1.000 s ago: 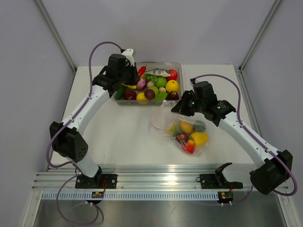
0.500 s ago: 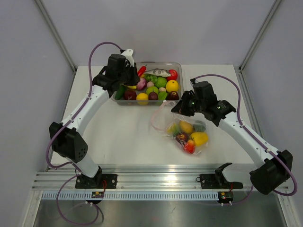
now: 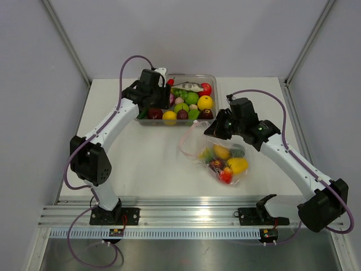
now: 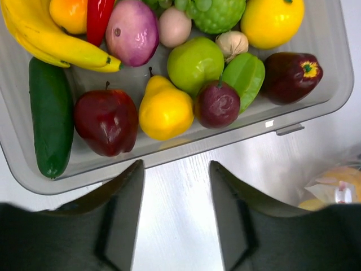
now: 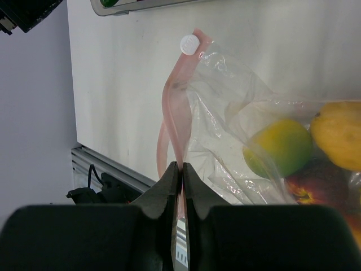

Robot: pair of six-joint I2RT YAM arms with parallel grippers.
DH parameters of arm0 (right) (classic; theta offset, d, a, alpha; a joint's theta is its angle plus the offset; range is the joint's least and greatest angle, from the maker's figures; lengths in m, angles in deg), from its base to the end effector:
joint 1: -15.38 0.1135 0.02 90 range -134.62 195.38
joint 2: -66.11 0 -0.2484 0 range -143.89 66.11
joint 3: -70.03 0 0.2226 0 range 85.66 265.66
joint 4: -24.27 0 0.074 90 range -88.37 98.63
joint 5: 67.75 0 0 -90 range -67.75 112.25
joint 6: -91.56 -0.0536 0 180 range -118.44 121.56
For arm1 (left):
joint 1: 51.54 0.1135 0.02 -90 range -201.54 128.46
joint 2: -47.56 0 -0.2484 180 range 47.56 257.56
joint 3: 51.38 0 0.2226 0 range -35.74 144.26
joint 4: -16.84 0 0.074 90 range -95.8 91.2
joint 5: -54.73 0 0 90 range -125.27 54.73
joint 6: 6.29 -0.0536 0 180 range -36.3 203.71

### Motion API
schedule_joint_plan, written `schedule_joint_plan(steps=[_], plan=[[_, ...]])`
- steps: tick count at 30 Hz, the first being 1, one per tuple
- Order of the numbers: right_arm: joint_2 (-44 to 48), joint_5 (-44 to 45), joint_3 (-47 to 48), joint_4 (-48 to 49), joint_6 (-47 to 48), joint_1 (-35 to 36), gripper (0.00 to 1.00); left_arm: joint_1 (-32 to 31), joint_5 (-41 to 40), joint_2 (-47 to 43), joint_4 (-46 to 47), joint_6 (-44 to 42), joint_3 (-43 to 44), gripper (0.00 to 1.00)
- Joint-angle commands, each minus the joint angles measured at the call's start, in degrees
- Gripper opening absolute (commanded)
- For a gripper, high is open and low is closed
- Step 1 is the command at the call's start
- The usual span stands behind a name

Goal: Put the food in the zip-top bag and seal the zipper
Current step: Pick up the fake fruit from the bin.

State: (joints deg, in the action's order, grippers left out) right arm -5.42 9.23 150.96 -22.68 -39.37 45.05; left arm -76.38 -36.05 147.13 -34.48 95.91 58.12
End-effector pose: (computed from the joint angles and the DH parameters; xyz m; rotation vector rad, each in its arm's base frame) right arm 0.2208 0.1397 0.3085 0.0998 2.3680 0.8940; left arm 0.3418 -0.1574 0.3125 0.2476 2.3006 -0.3170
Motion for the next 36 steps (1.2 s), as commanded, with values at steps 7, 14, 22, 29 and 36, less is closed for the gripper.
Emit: schedule_joint_plan(steps=[7,14,22,29,36], plan=[[0.86,1.15,0.97,0.11,1.20,0.04,0.13,0.32,-4.49,5.09,-4.21,1.59,10.27,0.73],[1.04,1.06,1.06,0.02,1.64,0.04,0.13,5.32,-4.67,13.35,-6.68,4.75,18.62,0.72],[0.34,0.80,0.97,0.20,1.99,0.04,0.13,10.07,-2.83,23.03,-2.82,10.02,25.22,0.65],[-0.72,0.45,0.62,0.20,2.17,-0.05,0.13,10.87,-2.92,32.96,-3.43,15.39,35.59,0.82],[-1.51,0.45,0.01,0.37,2.25,0.04,0.13,10.87,-7.92,35.78,-3.00,20.92,34.38,0.72]])
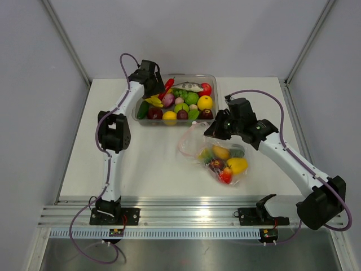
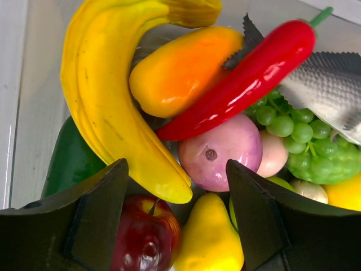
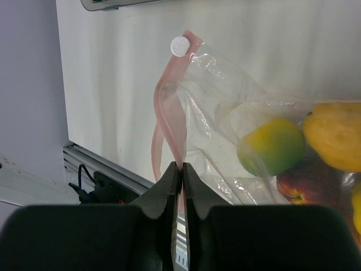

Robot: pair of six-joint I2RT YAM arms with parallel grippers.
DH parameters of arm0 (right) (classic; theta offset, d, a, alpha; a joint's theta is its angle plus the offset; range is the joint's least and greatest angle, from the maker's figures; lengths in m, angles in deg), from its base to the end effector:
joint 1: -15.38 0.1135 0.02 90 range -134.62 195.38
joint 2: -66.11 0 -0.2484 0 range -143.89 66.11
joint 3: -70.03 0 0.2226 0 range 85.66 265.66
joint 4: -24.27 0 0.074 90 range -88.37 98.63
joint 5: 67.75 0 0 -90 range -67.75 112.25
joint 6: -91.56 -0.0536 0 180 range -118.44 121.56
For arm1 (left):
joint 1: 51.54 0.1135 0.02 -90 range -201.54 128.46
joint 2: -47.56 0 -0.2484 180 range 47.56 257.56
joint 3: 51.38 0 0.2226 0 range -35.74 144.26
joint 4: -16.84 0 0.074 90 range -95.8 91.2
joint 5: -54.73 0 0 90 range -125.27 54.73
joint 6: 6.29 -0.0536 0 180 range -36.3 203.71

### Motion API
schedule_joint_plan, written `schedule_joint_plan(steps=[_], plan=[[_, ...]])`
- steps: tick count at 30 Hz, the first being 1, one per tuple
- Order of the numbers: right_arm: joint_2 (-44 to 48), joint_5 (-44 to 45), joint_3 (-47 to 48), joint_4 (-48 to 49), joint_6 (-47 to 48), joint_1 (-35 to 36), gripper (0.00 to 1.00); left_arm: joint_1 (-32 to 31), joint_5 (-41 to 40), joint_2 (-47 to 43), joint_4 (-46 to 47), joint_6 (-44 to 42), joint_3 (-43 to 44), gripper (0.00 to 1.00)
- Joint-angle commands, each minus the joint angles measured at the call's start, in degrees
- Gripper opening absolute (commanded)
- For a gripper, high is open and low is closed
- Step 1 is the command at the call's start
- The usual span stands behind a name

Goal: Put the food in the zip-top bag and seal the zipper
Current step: Pick up the fake fruit from the bin.

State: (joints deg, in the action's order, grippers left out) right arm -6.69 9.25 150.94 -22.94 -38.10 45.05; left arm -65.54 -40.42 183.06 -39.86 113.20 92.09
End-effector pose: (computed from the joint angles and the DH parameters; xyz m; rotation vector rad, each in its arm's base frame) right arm 0.2242 0.1416 0.3026 0.0790 2.3920 0.8708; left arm 0.4879 -0.1167 0.2227 -0.3683 2.4026 -0.2375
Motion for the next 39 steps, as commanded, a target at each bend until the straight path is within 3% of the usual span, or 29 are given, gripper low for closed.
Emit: schedule_joint_plan(steps=[1,9,13,18,36,39], plan=[[-0.24,0.43,-0.06,0.63,1.16,0.04,0.13,0.02,-3.90,-0.59,3.00,3.90,-1.77,0.71],[-1.82,-0.19,-0.50,1.43,1.34,-0.05,0.13,-0.15,-8.03,-2.96,3.79,5.40,-5.30,0.65],[-2.53,-0.72,-0.59,2.13,1.25,0.04,0.13,-0.85,-12.16,-8.75,9.06,4.61,-12.94,0.65],[-3.58,-1.59,-0.68,2.92,1.25,0.04,0.13,-1.73,-16.56,-12.19,11.96,2.59,-16.38,0.64],[-4.46,-1.86,-0.15,2.31,2.31,-0.05,0.13,-1.73,-15.51,-1.91,7.84,2.85,-7.69,0.61],[-4.02,-1.60,-0.76,2.39,2.13,0.04,0.13,-1.73,-15.59,-1.56,7.66,2.67,-7.16,0.55]])
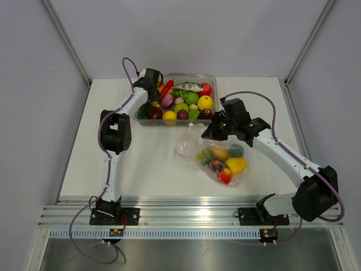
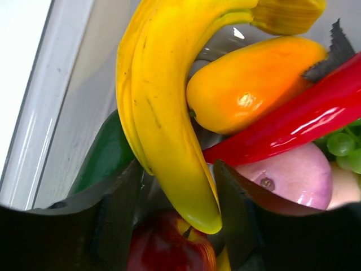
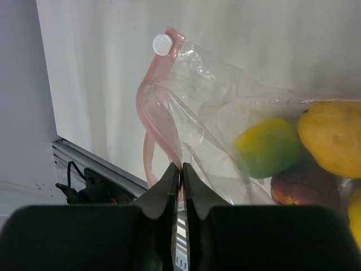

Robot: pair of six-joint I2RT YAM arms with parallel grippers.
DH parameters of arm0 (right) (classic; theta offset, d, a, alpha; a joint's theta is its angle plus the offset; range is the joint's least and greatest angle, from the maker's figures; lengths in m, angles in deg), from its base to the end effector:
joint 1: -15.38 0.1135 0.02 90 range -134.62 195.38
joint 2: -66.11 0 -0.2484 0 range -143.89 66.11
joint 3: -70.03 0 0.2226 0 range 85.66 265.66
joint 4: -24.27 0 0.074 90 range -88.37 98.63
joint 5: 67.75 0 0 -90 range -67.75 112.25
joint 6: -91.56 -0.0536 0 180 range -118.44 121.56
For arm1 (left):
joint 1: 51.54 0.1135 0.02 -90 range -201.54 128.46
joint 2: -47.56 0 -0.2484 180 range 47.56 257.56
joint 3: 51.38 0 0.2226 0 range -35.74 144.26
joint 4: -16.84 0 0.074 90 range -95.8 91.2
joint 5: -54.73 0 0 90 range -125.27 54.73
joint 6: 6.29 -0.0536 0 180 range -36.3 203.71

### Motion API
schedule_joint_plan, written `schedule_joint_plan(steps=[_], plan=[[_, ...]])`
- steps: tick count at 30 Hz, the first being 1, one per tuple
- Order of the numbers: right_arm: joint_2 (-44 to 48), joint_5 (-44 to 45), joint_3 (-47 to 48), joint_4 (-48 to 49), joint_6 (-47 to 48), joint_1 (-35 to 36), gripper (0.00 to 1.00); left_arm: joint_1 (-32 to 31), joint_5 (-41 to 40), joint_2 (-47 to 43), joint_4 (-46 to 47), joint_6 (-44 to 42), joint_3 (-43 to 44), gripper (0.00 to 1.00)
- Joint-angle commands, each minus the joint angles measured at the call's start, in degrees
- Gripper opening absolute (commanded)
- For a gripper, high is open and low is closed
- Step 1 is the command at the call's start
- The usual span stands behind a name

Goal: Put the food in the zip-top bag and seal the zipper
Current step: Pick up the fake fruit from the bin.

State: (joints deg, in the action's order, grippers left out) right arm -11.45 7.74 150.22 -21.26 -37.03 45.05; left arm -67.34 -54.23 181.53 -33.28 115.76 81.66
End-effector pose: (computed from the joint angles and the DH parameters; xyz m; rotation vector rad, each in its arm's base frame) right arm 0.2376 0.1508 0.2806 0.0552 2.4624 0.8606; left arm 0.4795 -0.1176 0.1917 -0.4781 2.3492 0.0221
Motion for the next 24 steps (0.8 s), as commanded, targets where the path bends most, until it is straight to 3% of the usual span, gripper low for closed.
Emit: schedule_joint_plan(steps=[1,14,20,24], plan=[[0.83,-0.09,-0.04,0.71,0.97,0.04,0.13,0.06,-1.87,-0.20,1.08,0.11,3.27,0.48],[1.36,-0.44,0.40,0.80,0.62,-0.05,0.13,-0.47,-9.68,-11.53,1.61,-3.92,-4.02,0.00],[2.32,-1.05,-0.13,0.89,0.01,-0.05,0.13,-1.17,-12.51,-15.92,5.81,-9.54,-7.27,0.00],[3.64,-1.41,-0.48,1.06,-0.78,-0.05,0.13,-2.31,-11.98,-21.64,13.46,-16.48,-15.08,0.00]])
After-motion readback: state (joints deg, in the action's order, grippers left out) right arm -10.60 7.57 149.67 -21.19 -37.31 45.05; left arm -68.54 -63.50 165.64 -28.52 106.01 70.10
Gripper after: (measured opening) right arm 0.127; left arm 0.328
